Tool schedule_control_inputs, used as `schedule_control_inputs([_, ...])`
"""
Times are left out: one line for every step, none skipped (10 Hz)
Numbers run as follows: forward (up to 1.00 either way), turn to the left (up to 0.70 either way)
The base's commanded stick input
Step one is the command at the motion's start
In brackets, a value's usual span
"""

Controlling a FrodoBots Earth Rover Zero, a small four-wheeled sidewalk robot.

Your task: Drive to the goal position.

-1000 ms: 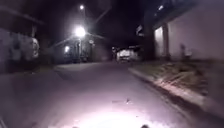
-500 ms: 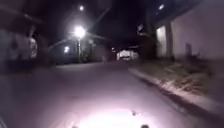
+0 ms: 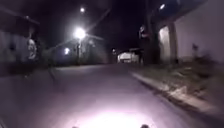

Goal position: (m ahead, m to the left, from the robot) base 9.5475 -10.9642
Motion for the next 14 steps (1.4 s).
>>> schedule_control_inputs([0.70, 0.00])
schedule_control_inputs([0.70, 0.00])
schedule_control_inputs([0.70, 0.00])
schedule_control_inputs([0.70, 0.00])
schedule_control_inputs([0.70, 0.00])
schedule_control_inputs([0.70, 0.00])
schedule_control_inputs([0.70, 0.00])
schedule_control_inputs([0.70, 0.00])
schedule_control_inputs([0.70, 0.00])
schedule_control_inputs([0.70, 0.00])
schedule_control_inputs([0.70, 0.00])
schedule_control_inputs([0.70, 0.00])
schedule_control_inputs([0.70, 0.00])
schedule_control_inputs([0.70, 0.00])
